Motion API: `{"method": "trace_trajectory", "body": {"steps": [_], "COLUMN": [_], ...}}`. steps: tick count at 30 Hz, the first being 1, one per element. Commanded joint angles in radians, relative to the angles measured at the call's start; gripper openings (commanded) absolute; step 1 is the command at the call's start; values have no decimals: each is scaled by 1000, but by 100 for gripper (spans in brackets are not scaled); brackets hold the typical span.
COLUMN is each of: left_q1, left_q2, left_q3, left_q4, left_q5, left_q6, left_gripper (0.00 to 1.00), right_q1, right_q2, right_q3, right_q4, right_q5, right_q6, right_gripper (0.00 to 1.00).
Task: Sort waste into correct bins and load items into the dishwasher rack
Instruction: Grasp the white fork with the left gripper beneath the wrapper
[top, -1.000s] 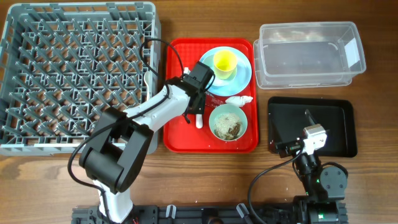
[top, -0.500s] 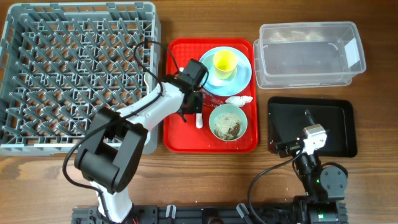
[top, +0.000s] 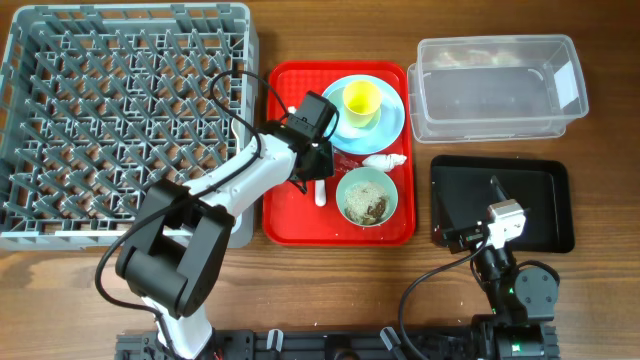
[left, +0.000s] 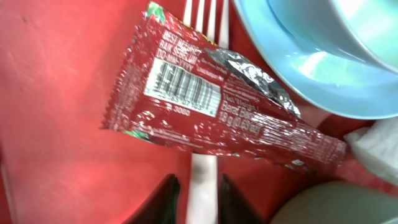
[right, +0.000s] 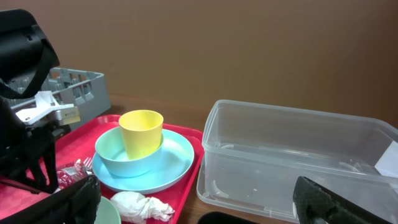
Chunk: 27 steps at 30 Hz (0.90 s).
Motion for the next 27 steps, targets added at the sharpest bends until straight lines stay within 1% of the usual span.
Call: {"method": "trace_trajectory", "body": {"steps": [1, 3, 5, 7, 8, 10, 13, 17, 21, 27], "left_q1": [-29, -49, -80, -101, -114, -124, -125, -124, -124, -122], "left_q2": [-23, -23, -21, -21, -21, -21, -21, -20, -3, 26], "left_q3": [-9, -9, -9, -9, -9, -9, -10, -10, -11, -12], "left_q4": [4, 4, 5, 4, 3, 2, 2, -1, 0, 1], "left_q5": [18, 16, -15, -85, -151, -205, -204, -249, -249, -271], "left_q6": [-7, -7, -8, -8, -8, -8, -8, -8, -41, -47], "left_gripper": [37, 37, 31, 26, 26, 26, 26, 31, 27, 25], "right_q1": [-4, -4, -4, -4, -4, -4, -4, -4, -4, -4], "right_q2": [-4, -4, -4, -4, -4, -4, -4, -4, -4, -4], "right_q3": [-1, -1, -1, -1, -1, -1, -1, -1, -1, -1], "right_q4": [3, 3, 3, 3, 3, 3, 3, 3, 3, 3], "right_q5": [10, 10, 10, 9, 10, 10, 10, 10, 10, 10], "right_q6": [7, 8, 7, 7, 7, 7, 7, 7, 7, 7], "right_gripper": [100, 100, 100, 100, 100, 100, 100, 100, 100, 100]}}
